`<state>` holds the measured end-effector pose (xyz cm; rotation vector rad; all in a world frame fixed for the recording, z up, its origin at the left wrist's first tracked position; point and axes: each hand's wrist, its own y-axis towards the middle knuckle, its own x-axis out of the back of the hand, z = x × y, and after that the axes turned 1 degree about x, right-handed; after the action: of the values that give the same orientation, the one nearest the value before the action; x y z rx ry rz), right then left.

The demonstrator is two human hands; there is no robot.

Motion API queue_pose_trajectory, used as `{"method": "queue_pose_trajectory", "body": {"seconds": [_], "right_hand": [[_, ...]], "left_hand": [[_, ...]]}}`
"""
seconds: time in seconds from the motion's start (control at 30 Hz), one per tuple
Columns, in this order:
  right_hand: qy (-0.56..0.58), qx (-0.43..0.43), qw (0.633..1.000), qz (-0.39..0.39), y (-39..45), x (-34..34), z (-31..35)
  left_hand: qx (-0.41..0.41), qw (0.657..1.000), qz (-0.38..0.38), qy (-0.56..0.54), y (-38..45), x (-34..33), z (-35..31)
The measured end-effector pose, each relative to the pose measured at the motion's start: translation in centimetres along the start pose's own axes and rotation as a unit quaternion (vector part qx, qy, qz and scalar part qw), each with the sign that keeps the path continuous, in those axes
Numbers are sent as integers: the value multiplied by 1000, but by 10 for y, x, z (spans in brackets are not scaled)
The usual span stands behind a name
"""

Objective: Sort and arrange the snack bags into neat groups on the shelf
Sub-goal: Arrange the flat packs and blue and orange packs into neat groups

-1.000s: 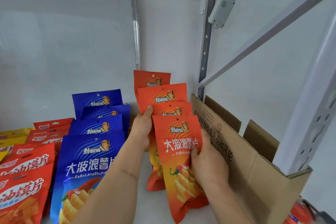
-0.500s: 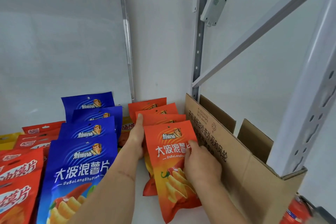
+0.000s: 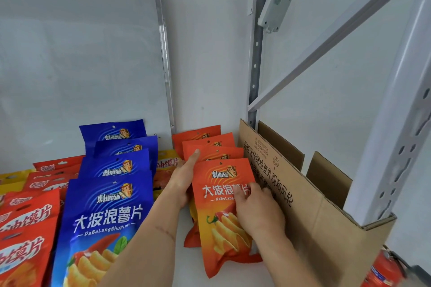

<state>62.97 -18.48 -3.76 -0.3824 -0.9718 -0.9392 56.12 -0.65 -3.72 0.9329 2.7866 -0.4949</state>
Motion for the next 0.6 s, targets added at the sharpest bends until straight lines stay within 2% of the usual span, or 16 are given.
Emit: {"method": "queue_pose_trajectory", "body": {"seconds": [0.23,0.37,0.6], "right_hand": [[-6,-26,999,-24,5,-3,1],[-11,-26,999,-38,10,-5,4],[-24,-21,999,-39,17,-8,4]], "left_hand": [[-1,999,-39,35,5,-5,4],[7,999,-45,13,2,-5,-2],[-27,997,-54,52,-5,-14,18]]}}
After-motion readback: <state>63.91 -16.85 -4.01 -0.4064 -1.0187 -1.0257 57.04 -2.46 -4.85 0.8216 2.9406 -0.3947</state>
